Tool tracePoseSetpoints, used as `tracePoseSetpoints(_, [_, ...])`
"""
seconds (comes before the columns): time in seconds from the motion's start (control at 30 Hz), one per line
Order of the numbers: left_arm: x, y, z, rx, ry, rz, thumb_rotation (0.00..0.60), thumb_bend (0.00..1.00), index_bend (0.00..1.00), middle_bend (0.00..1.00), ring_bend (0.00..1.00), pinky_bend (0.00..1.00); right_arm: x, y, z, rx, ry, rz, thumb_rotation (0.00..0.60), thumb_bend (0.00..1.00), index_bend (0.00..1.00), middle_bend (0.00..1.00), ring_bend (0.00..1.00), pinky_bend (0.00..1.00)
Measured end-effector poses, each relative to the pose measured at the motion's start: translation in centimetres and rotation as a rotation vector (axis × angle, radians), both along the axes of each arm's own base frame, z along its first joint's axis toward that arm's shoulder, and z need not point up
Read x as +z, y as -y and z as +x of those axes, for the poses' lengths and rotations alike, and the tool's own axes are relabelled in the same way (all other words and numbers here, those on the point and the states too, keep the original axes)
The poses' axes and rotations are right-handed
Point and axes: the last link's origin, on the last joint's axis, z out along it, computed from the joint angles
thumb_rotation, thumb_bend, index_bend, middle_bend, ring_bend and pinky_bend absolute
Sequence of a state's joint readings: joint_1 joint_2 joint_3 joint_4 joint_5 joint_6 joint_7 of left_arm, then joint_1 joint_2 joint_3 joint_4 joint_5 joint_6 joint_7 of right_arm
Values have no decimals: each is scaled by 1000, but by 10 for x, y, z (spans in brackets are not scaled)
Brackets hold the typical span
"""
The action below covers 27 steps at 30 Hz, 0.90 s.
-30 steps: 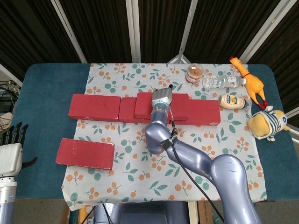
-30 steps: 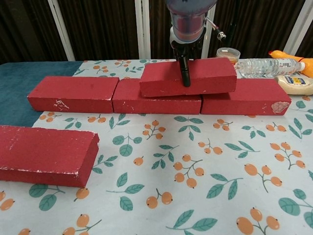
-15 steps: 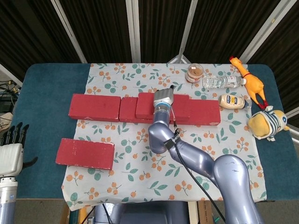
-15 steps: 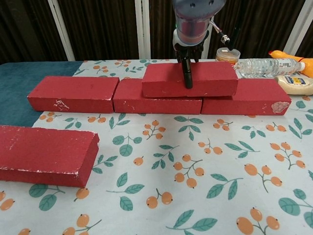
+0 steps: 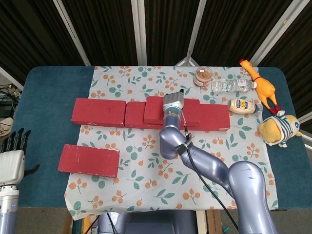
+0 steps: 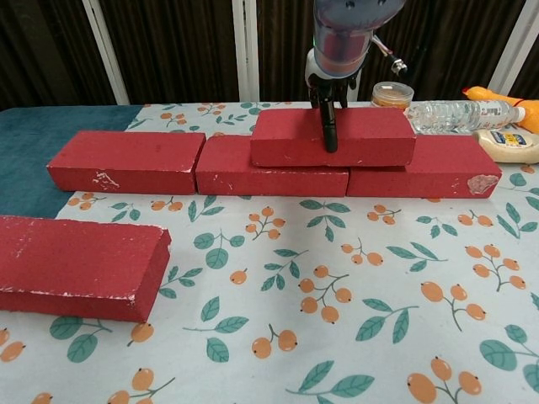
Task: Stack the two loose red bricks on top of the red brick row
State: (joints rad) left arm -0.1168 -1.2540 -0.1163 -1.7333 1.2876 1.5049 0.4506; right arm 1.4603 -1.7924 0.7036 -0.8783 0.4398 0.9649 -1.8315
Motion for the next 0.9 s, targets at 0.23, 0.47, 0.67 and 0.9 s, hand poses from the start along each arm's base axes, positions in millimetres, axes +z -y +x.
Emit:
tracePoseSetpoints(0.23, [-1, 0, 0, 0, -3, -2, 600, 8, 0, 0, 0, 108, 0, -1, -1, 3, 10, 7, 600, 137, 311, 348, 238, 0])
tracePoseSetpoints(0.47, [-1, 0, 0, 0, -4, 2, 600, 8, 0, 0, 0, 108, -1, -2, -5, -6, -2, 14, 600, 136, 311, 347, 238, 0])
tracePoseSetpoints(0.67, [-2, 0, 0, 1, -8, -2, 600, 8, 0, 0, 0, 108, -1, 0, -7, -7, 8, 17, 600, 137, 239, 286, 176, 0])
tracePoseSetpoints(0.9, [-3, -1, 0, 5, -12, -4, 600, 8, 0, 0, 0, 108, 0, 0, -8, -11, 19, 18, 600, 137, 72, 122, 42, 0])
